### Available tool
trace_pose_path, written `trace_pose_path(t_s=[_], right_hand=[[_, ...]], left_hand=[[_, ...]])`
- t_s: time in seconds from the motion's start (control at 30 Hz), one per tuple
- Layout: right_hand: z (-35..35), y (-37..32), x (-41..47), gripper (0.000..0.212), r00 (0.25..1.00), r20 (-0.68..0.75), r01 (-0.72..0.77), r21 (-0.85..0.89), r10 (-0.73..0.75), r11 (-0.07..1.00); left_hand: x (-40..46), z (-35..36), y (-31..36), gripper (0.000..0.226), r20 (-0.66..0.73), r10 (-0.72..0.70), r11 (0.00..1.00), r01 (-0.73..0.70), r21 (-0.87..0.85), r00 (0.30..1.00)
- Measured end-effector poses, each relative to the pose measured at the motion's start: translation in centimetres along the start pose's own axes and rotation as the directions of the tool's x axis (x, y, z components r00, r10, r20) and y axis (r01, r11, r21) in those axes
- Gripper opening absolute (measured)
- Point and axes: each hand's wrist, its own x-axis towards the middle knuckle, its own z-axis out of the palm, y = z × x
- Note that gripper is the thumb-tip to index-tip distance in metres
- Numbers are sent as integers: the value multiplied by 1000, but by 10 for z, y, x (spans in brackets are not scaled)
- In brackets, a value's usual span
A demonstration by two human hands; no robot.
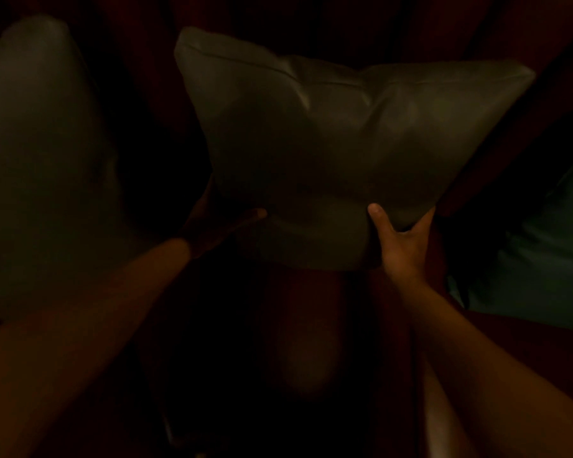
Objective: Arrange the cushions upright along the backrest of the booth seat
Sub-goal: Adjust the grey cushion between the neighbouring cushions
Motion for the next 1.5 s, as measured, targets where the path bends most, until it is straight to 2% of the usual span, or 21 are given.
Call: trace_pose_path(t_s=[0.17,0.23,0.33,0.43,0.5,0.6,0.67,0.77,0.9,1.0,1.13,1.27,1.3,1.4,1.5], right_hand=[[1,0,4,89,999,9,-36,-32,36,999],[0,-2,3,92,999,-1,-47,-34,47,998],[2,2,-1,97,998,-17,-54,-54,53,997],[5,2,4,99,998,-12,-57,-95,56,994],[3,-1,6,98,998,1,-64,-101,64,993],[3,-4,3,92,997,-36,-70,-100,67,992],[7,-2,0,93,995,-55,-83,-96,78,992],[10,-1,0,94,995,-68,-82,-104,75,991],[7,1,2,87,996,-48,-77,-107,72,991],[14,0,0,93,996,-50,-74,-104,69,992],[21,-3,-1,88,997,-33,-72,-91,69,993],[33,-7,-4,90,998,1,-61,-85,61,994],[35,-7,-3,91,998,4,-57,-89,57,994],[39,-5,0,93,999,-17,-39,-88,38,995],[42,-3,0,98,999,-29,-26,-69,24,997]], left_hand=[[0,7,8,89,-14,-19,999,20,46,1000],[-1,6,9,86,-10,-23,999,23,23,1000],[-2,7,7,83,-10,-34,994,35,100,999],[2,7,5,79,52,-69,997,70,-20,996],[2,6,8,78,73,-89,995,92,-40,993],[8,3,8,78,-4,-119,992,119,42,993],[11,6,4,72,1,-146,988,146,44,989],[11,10,-1,60,53,-112,991,108,72,992],[9,8,-3,62,-5,-114,991,114,76,993],[8,7,-3,49,-52,-110,981,117,156,993],[13,4,-2,32,-82,-165,965,178,192,983],[11,-11,-16,27,-79,-281,912,292,287,956],[10,-12,-15,22,-68,-313,904,319,285,947],[3,-6,-2,16,6,-384,915,380,136,923],[1,-4,1,30,11,-390,919,389,60,921]])
